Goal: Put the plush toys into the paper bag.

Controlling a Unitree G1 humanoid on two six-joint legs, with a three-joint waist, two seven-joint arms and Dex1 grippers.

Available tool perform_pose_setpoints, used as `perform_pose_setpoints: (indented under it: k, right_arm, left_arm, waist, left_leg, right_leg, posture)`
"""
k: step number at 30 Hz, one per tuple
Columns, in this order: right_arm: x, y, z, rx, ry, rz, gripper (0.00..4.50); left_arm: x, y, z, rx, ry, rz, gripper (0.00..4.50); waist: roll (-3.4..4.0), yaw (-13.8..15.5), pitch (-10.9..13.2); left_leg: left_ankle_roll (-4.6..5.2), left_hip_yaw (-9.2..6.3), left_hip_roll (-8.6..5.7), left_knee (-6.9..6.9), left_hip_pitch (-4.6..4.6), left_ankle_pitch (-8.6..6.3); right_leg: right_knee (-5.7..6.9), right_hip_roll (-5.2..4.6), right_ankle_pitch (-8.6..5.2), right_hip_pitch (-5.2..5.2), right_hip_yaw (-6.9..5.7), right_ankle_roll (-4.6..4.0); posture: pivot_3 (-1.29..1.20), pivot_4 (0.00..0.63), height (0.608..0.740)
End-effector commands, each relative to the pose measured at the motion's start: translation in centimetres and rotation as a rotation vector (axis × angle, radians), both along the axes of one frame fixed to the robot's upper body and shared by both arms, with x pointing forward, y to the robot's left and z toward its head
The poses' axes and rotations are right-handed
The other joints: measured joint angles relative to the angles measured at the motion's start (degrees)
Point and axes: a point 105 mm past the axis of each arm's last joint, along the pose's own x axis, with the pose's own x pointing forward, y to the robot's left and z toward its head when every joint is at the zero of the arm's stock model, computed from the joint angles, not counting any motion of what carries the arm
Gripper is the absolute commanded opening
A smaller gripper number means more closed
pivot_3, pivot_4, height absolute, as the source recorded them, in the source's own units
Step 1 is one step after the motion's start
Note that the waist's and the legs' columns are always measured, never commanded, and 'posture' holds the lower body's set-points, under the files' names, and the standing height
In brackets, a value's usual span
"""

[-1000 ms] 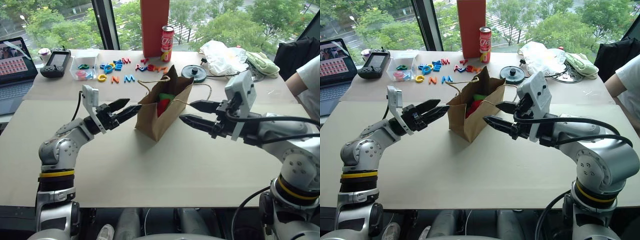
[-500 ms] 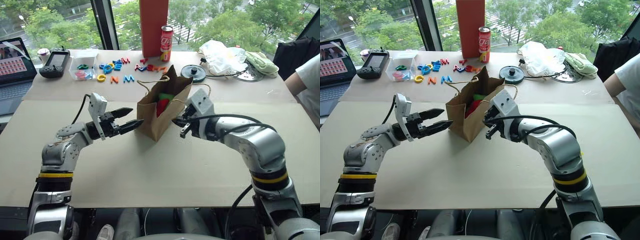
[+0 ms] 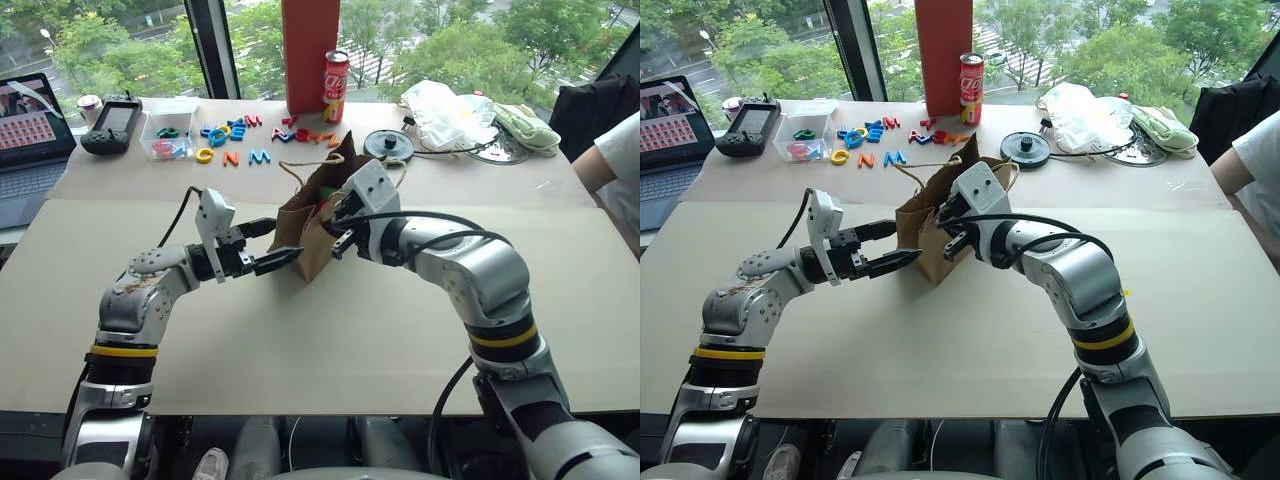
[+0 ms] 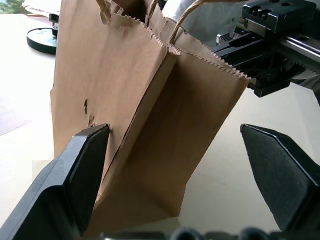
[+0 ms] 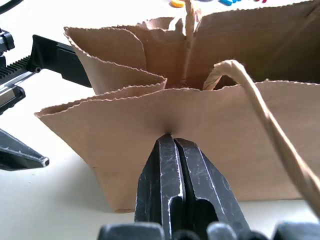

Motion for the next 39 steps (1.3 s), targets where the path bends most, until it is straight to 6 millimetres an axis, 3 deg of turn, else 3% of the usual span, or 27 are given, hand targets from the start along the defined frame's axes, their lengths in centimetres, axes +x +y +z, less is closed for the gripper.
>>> perform_pose_setpoints:
  k: [1,12,20,23,33,39]
  right_arm:
    - [0.2,0.2,1.4,0.02,-0.052,-0.01,0.02]
    - [0.5,0.8,1.3,0.033,-0.046,-0.016,0.02]
    - [0.5,1.0,1.3,0.036,-0.047,-0.017,0.02]
    - [0.5,1.0,1.4,0.036,-0.048,-0.018,0.0]
    - [0.8,1.0,1.6,0.036,-0.057,-0.023,0.0]
    - [0.7,0.9,1.7,0.033,-0.063,-0.022,0.0]
  left_arm:
    - [0.0,-0.5,0.3,0.048,-0.063,0.007,4.5]
    - [2.4,-3.3,0.4,0.083,-0.227,0.157,4.5]
    - [3.2,-3.6,-0.8,0.094,-0.239,0.239,4.5]
    - [3.2,-3.7,-0.9,0.089,-0.236,0.24,3.76]
    - [3.8,-3.3,-1.5,0.09,-0.19,0.269,0.01]
    - [4.1,-3.3,-1.7,0.087,-0.172,0.277,0.01]
  waist:
    - [0.0,0.0,0.0]
    - [0.0,0.1,0.0]
    - [0.0,-0.1,0.0]
    - [0.0,0.0,0.0]
    - [0.0,0.0,0.0]
    - [0.0,0.0,0.0]
  left_leg:
    - [0.0,0.0,0.0,0.0,0.0,0.0]
    - [0.0,0.01,-0.02,0.0,-0.02,0.0]
    - [0.0,0.0,0.0,0.0,0.0,0.0]
    - [0.0,0.0,0.0,0.0,-0.01,0.0]
    - [0.0,-0.01,-0.01,0.0,-0.01,0.0]
    - [0.0,0.0,0.0,0.0,0.0,0.0]
  right_leg:
    - [0.0,0.0,0.0,0.0,0.0,0.0]
    - [-0.01,-0.01,0.0,0.02,0.0,0.0]
    - [0.0,0.01,0.0,0.0,0.0,0.0]
    - [0.0,0.0,0.0,0.01,0.0,0.0]
    - [0.0,0.0,0.0,0.01,0.0,0.0]
    - [0.0,0.0,0.0,0.01,-0.01,0.0]
  posture:
    - [0.0,0.15,0.739]
    - [0.0,0.15,0.739]
    - [0.0,0.15,0.739]
    - [0.0,0.15,0.739]
    - [0.0,0.15,0.739]
    - [0.0,0.15,0.739]
